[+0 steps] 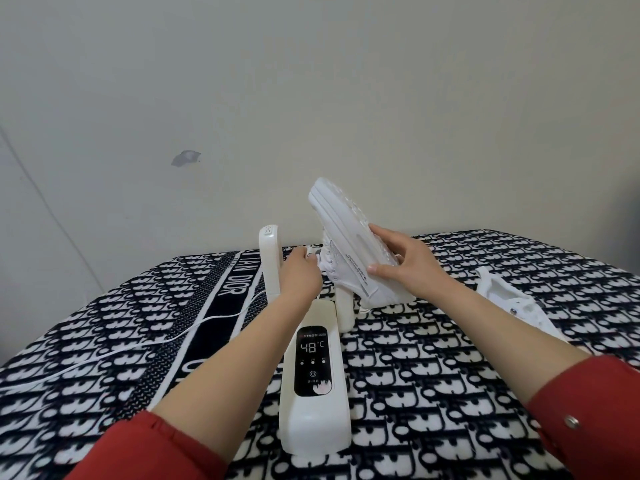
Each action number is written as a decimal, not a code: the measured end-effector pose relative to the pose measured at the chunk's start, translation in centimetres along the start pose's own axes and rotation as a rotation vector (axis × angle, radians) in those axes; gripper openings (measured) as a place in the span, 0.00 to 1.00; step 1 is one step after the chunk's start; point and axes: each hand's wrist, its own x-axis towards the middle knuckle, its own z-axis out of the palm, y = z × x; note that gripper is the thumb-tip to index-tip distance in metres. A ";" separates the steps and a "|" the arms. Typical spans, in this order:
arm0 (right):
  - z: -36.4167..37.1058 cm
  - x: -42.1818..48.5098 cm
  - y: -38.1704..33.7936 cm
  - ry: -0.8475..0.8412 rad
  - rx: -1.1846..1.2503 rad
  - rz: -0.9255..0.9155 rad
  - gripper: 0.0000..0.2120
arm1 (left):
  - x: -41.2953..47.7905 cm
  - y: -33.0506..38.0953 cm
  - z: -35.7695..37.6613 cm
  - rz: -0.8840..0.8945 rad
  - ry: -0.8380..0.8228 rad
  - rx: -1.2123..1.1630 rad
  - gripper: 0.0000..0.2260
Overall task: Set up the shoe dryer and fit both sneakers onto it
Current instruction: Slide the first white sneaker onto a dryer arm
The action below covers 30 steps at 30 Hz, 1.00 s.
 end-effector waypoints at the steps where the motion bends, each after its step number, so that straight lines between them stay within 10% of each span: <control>1: 0.0 -0.1 0.1 -0.003 -0.003 -0.002 0.37 | 0.1 -0.1 0.0 -0.025 -0.012 -0.007 0.10; 21: 0.7 -1.2 0.9 -0.039 -0.082 0.011 0.42 | 0.0 -1.5 0.7 -0.279 -0.145 -0.138 0.15; 30: 0.7 -1.2 1.0 -0.039 -0.059 0.024 0.43 | 0.1 6.8 -1.9 0.110 -0.114 -0.191 0.28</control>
